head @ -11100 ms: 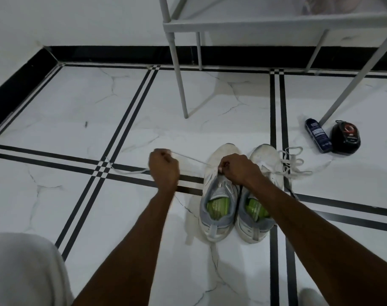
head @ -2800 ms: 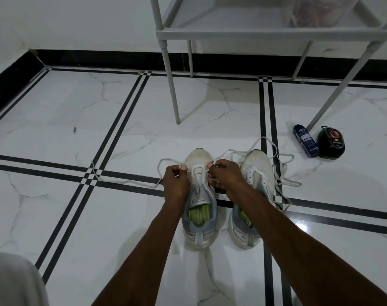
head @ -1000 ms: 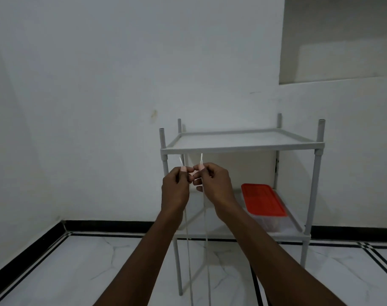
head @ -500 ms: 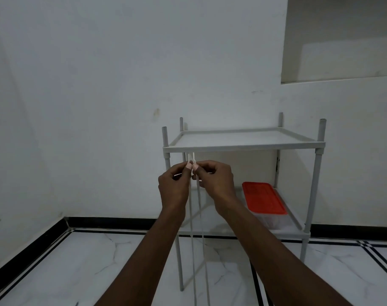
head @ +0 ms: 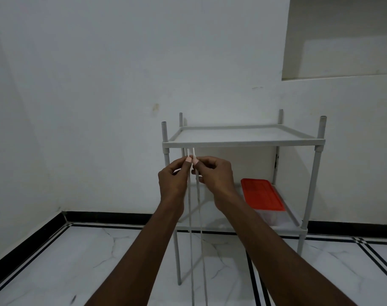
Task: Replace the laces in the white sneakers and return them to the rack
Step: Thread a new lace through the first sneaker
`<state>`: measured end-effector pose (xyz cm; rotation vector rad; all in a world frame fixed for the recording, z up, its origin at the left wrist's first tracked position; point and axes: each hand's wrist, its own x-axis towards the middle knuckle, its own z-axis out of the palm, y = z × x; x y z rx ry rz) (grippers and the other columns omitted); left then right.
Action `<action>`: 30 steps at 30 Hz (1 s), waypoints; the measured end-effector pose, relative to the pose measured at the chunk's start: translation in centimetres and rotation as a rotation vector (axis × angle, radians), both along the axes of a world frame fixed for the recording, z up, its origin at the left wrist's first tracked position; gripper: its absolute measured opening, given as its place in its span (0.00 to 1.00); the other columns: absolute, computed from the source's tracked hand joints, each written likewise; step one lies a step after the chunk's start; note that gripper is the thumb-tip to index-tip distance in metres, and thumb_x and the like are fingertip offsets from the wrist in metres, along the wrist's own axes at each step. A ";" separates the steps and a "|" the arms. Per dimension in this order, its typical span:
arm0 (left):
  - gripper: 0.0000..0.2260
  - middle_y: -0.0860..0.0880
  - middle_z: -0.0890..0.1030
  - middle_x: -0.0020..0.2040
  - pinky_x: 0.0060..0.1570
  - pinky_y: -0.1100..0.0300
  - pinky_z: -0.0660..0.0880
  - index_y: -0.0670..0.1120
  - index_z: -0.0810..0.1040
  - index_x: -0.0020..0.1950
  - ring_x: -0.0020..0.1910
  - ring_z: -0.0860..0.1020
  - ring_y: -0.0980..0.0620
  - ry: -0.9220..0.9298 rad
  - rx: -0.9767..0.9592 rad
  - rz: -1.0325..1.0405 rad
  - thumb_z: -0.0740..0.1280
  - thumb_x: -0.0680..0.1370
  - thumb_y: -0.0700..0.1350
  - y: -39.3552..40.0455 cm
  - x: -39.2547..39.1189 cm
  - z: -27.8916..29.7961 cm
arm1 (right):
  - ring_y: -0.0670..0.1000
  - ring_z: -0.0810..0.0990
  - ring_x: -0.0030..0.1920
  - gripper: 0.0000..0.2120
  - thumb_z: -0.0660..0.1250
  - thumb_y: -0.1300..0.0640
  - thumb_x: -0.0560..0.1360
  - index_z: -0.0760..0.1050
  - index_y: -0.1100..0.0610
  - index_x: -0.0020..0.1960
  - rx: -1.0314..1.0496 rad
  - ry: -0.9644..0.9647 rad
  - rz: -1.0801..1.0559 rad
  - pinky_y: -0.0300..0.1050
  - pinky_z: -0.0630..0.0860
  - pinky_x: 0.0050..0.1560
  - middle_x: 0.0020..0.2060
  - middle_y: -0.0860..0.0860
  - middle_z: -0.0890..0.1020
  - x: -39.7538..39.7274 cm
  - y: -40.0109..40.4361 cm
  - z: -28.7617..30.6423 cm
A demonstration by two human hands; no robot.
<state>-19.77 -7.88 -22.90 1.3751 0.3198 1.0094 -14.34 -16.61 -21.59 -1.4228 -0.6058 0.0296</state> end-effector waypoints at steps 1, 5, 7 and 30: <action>0.08 0.55 0.86 0.51 0.47 0.71 0.73 0.50 0.86 0.57 0.53 0.81 0.61 0.001 -0.005 0.004 0.72 0.78 0.48 0.0 0.0 -0.1 | 0.45 0.86 0.42 0.07 0.73 0.49 0.75 0.86 0.52 0.49 -0.005 -0.005 0.006 0.53 0.83 0.54 0.40 0.48 0.87 0.0 -0.1 -0.1; 0.07 0.56 0.85 0.50 0.40 0.77 0.73 0.52 0.86 0.55 0.45 0.80 0.68 0.041 0.047 0.045 0.72 0.78 0.49 0.0 -0.5 -2.9 | 0.43 0.85 0.42 0.06 0.70 0.52 0.78 0.84 0.52 0.50 -0.090 -0.044 0.061 0.45 0.82 0.52 0.41 0.48 0.86 -0.1 -1.0 -3.6; 0.07 0.55 0.86 0.48 0.42 0.74 0.75 0.51 0.86 0.55 0.46 0.82 0.66 0.093 0.028 0.023 0.73 0.78 0.47 -0.2 -1.3 -6.8 | 0.43 0.85 0.42 0.05 0.69 0.53 0.79 0.84 0.52 0.48 -0.200 -0.046 0.104 0.42 0.81 0.50 0.41 0.48 0.86 -0.1 -1.7 -7.9; 0.12 0.52 0.81 0.40 0.38 0.64 0.70 0.45 0.78 0.46 0.42 0.80 0.53 0.971 0.121 0.192 0.74 0.75 0.53 -6.5 -11.7 -45.4 | 0.46 0.83 0.43 0.05 0.71 0.64 0.74 0.86 0.60 0.46 -0.798 -0.030 0.312 0.32 0.76 0.47 0.43 0.51 0.87 -4.7 -7.8 -46.0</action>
